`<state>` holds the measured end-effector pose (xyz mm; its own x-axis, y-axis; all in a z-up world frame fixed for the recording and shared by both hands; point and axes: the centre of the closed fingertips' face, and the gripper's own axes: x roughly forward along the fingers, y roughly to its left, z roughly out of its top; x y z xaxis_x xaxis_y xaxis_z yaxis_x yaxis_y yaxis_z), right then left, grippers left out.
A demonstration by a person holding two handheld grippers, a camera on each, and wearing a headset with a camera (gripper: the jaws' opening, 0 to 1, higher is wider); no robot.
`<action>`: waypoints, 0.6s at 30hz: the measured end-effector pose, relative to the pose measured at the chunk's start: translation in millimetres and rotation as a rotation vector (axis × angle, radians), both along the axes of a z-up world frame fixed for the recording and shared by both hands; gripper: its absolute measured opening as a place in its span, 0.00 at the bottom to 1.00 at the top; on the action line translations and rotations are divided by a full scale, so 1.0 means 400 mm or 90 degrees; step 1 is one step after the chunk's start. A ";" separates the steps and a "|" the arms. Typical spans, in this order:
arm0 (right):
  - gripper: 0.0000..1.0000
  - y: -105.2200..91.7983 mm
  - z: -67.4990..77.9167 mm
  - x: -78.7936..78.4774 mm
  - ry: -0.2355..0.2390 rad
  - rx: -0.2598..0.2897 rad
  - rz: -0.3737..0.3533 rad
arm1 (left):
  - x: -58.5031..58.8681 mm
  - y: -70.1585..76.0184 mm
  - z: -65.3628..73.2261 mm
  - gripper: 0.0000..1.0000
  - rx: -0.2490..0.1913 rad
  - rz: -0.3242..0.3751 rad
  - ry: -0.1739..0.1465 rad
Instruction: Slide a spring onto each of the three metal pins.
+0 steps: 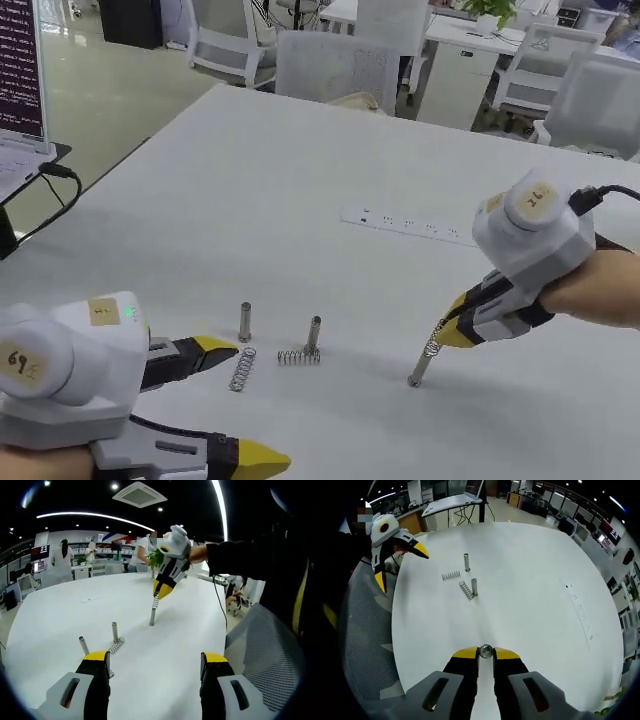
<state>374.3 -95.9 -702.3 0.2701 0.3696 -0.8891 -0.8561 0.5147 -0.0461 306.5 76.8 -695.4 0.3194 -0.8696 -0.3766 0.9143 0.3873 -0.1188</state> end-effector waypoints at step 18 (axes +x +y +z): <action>0.08 -0.003 -0.019 0.006 0.010 -0.014 0.004 | 0.000 0.001 -0.008 0.69 0.002 -0.002 0.007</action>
<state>376.6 -97.3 -710.0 0.2538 0.3519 -0.9010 -0.8602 0.5080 -0.0439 306.6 77.2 -698.6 0.3127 -0.8692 -0.3830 0.9139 0.3853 -0.1281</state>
